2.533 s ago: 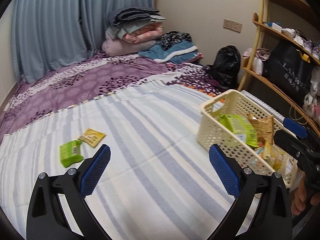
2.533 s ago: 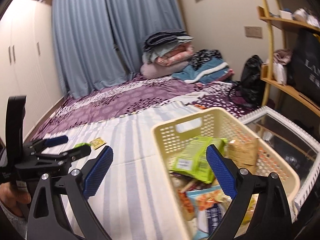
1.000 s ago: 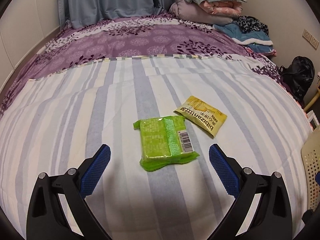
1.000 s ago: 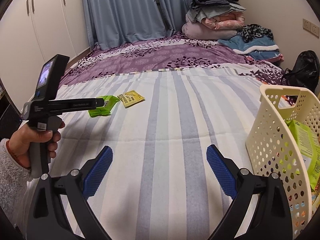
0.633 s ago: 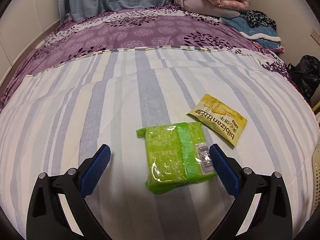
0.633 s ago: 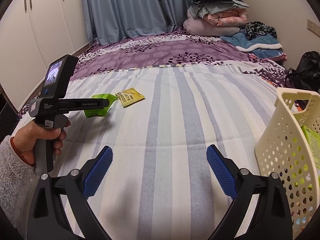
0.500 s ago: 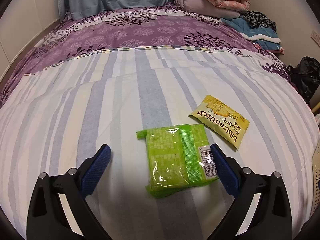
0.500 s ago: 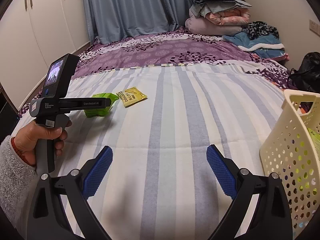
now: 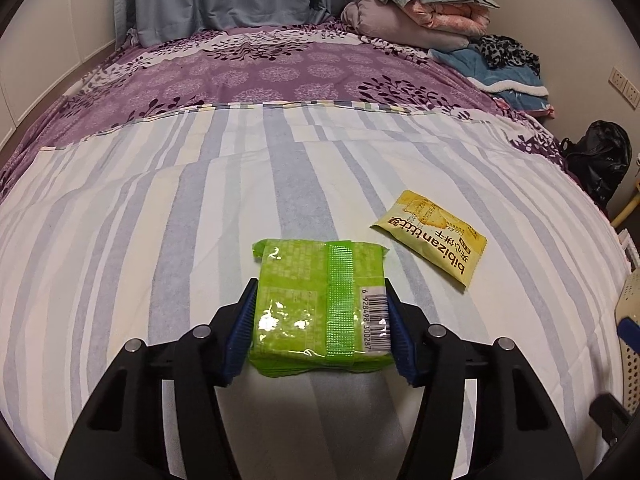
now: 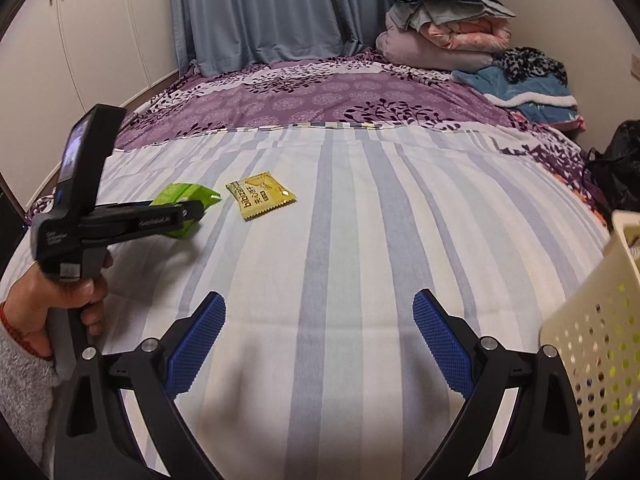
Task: Organize snacks
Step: 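Grasp the yellow biscuit packet with the right tool while the left tool holds the green packet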
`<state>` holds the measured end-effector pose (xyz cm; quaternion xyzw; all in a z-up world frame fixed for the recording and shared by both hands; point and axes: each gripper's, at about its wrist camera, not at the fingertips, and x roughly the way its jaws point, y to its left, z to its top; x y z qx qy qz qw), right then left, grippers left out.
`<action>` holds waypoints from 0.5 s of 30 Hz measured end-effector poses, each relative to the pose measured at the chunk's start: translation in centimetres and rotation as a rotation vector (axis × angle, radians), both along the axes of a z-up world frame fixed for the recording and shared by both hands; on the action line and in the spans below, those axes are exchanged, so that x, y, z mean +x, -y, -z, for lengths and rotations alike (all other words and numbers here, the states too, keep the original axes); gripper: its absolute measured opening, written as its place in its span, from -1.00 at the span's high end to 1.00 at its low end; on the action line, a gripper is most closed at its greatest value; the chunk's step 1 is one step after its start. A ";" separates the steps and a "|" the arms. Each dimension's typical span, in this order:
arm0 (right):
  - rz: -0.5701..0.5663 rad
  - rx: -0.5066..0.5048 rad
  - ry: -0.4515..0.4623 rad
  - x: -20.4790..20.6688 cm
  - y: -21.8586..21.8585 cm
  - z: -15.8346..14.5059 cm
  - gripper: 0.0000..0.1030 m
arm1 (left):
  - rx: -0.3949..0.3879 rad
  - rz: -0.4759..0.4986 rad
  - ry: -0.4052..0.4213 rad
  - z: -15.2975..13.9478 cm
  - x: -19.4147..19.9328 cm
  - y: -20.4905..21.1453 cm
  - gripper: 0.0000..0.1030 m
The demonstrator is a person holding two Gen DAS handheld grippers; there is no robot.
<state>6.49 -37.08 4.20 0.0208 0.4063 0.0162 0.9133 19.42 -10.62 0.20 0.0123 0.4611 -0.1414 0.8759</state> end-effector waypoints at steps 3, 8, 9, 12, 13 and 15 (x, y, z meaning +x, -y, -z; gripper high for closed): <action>-0.024 -0.020 0.002 2.1 -0.6 0.1 -0.83 | -0.027 -0.019 0.011 -0.3 -0.1 -0.8 -0.16; -0.081 -0.051 -0.010 6.5 -1.9 0.8 -0.83 | -0.054 -0.047 0.024 -0.7 0.0 -2.1 -0.16; -0.095 -0.056 -0.021 7.6 -2.3 1.1 -0.83 | -0.060 -0.053 0.024 -0.7 0.1 -2.4 -0.16; -0.129 -0.084 -0.054 10.0 -3.5 2.1 -0.83 | -0.072 -0.068 0.031 -1.0 0.4 -3.2 -0.16; -0.137 -0.096 -0.064 10.7 -3.9 2.4 -0.83 | -0.076 -0.073 0.034 -1.1 0.4 -3.4 -0.16; -0.156 -0.098 -0.087 12.1 -4.6 2.9 -0.83 | -0.091 -0.082 0.035 -1.2 0.6 -3.9 -0.16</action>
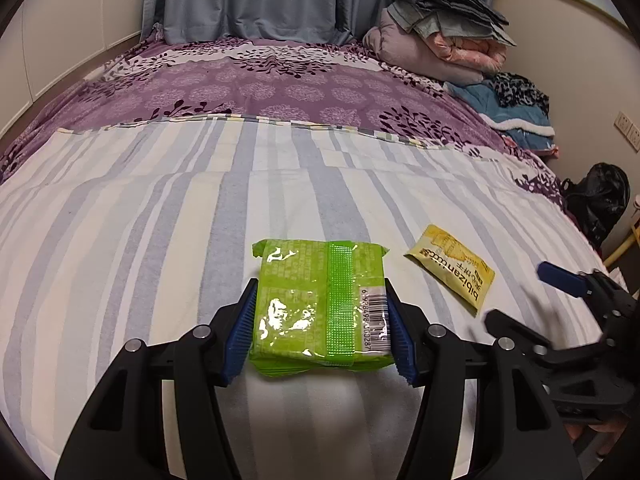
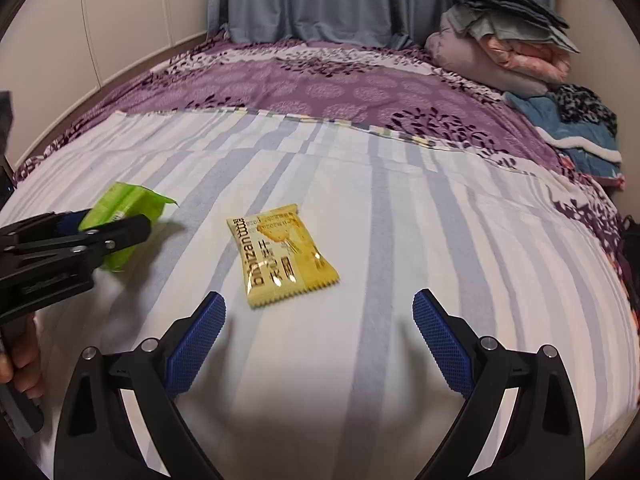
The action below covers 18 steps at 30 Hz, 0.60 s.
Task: Organize snacks
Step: 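Grasp the yellow biscuit packet with the right tool while the left tool holds the green packet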
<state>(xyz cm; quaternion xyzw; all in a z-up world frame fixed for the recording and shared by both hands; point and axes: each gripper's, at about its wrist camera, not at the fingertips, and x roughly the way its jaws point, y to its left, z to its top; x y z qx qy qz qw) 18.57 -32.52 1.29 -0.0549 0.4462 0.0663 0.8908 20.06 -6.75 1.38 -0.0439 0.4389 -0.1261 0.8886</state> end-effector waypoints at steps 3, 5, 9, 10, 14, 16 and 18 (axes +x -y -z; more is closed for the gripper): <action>-0.022 -0.002 -0.023 1.8 -1.0 0.5 -0.82 | -0.015 -0.014 -0.006 0.1 0.2 -0.5 -0.16; -0.031 -0.015 -0.032 2.6 -1.3 0.7 -0.83 | -0.020 -0.020 -0.011 0.2 0.4 -0.7 -0.16; -0.052 -0.036 -0.050 3.9 -2.1 1.3 -0.82 | -0.028 -0.020 -0.011 0.3 0.4 -0.8 -0.16; -0.052 -0.027 -0.053 4.2 -2.1 1.3 -0.81 | -0.030 -0.021 -0.011 0.3 0.5 -0.8 -0.16; -0.066 -0.014 -0.059 4.7 -2.2 1.3 -0.67 | -0.038 -0.028 -0.017 0.6 0.6 -1.0 -0.16; -0.082 -0.001 -0.062 4.7 -2.5 1.2 -0.45 | -0.041 -0.029 -0.018 0.7 0.6 -1.1 -0.16; -0.100 0.020 -0.068 4.7 -2.8 1.2 -0.24 | -0.042 -0.028 -0.017 0.7 0.6 -1.1 -0.16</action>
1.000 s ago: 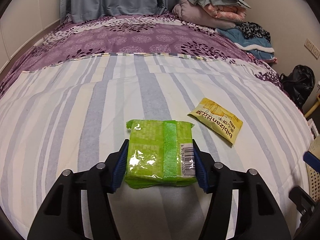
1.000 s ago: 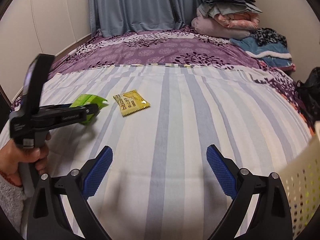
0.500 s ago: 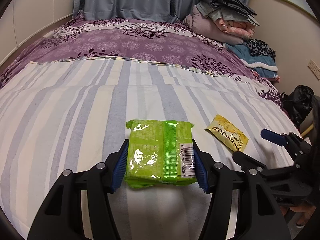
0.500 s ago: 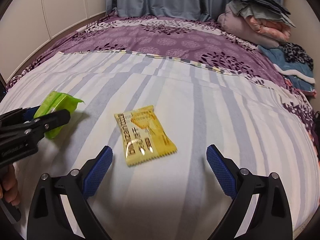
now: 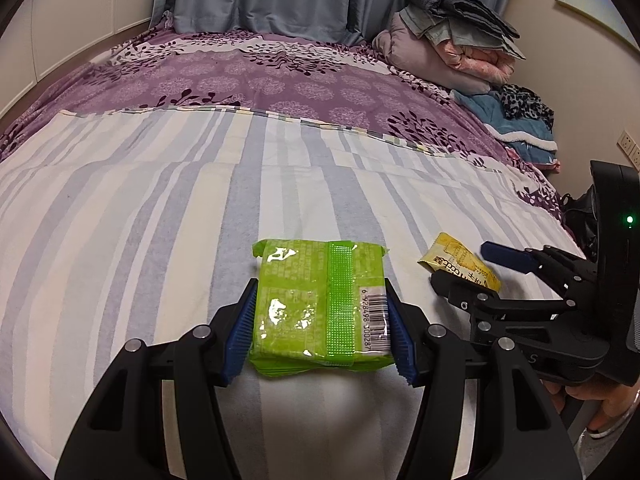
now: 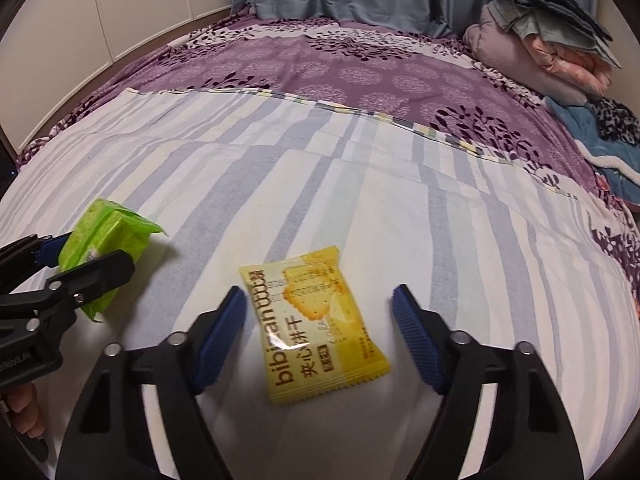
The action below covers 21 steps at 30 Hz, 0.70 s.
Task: Organize snacks
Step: 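Grasp the yellow biscuit packet with the right tool while the left tool holds the green packet, then carry the yellow packet into the cream basket with the right tool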
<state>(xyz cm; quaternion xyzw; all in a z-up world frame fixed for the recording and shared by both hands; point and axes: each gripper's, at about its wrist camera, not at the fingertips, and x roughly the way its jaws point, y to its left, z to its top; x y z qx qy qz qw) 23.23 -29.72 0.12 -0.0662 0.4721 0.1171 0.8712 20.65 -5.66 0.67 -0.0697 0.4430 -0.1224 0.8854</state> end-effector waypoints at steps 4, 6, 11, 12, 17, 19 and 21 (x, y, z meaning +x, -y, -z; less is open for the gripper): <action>-0.017 0.005 0.001 -0.5 -0.5 -0.2 0.06 | -0.008 -0.004 0.005 0.0 0.0 -0.2 -0.16; -0.011 0.000 0.003 -0.7 -0.6 -0.3 0.08 | -0.010 -0.006 0.007 0.0 0.0 -0.3 -0.16; 0.011 -0.002 0.003 -1.9 -0.3 -0.6 0.10 | -0.026 -0.009 0.015 -0.3 0.0 -0.5 -0.16; 0.016 -0.002 0.005 -2.2 -0.2 -0.7 0.10 | -0.029 -0.009 0.015 -0.4 -0.1 -0.6 -0.16; 0.043 0.017 0.021 -4.2 0.4 -1.8 0.10 | -0.045 -0.006 0.029 -1.0 -0.2 -0.8 -0.16; 0.054 0.023 0.033 -5.2 0.6 -2.5 0.10 | -0.054 -0.005 0.036 -1.4 -0.3 -0.9 -0.16; 0.065 0.027 0.047 -6.2 0.9 -3.3 0.10 | -0.062 -0.004 0.045 -1.8 -0.5 -0.9 -0.16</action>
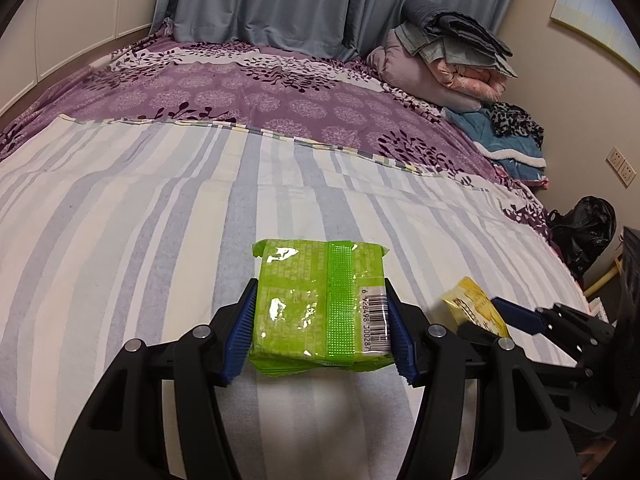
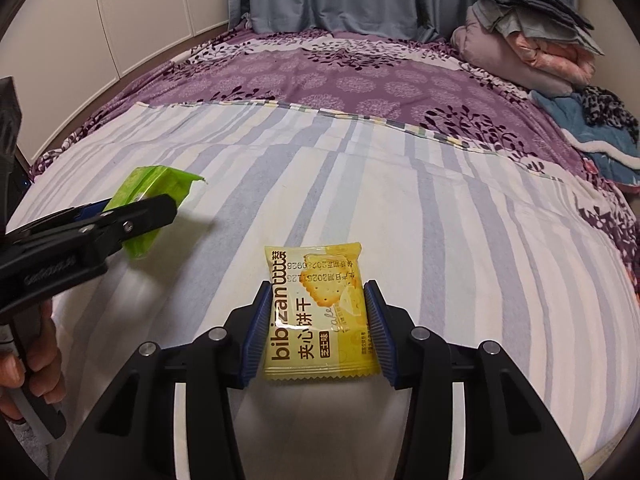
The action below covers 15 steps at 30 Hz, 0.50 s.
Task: Organize snacks
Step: 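Carry the yellow packet into the cream basket with the right tool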
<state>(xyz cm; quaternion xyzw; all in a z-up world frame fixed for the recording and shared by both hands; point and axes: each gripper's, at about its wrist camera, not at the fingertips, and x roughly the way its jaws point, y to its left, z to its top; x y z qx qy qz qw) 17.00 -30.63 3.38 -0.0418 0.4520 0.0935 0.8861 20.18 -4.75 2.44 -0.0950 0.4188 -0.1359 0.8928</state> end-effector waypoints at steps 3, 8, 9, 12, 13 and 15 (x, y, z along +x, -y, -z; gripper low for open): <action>0.018 0.009 0.019 -1.8 0.4 -1.3 0.10 | -0.011 0.003 0.013 -0.7 -0.2 0.0 -0.16; 0.061 0.021 0.059 -5.2 1.4 -3.9 0.10 | -0.031 0.023 0.036 -1.8 -0.8 0.4 -0.16; 0.073 0.027 0.065 -5.8 1.7 -4.4 0.10 | -0.033 0.026 0.040 -1.9 -0.9 0.4 -0.16; 0.106 0.029 0.085 -7.7 2.5 -5.9 0.10 | -0.053 0.039 0.058 -2.9 -1.4 0.6 -0.16; 0.118 0.029 0.093 -8.5 2.8 -6.5 0.10 | -0.057 0.043 0.064 -3.2 -1.5 0.7 -0.16; 0.140 0.026 0.111 -9.9 3.3 -7.5 0.10 | -0.068 0.054 0.078 -3.8 -1.9 0.8 -0.16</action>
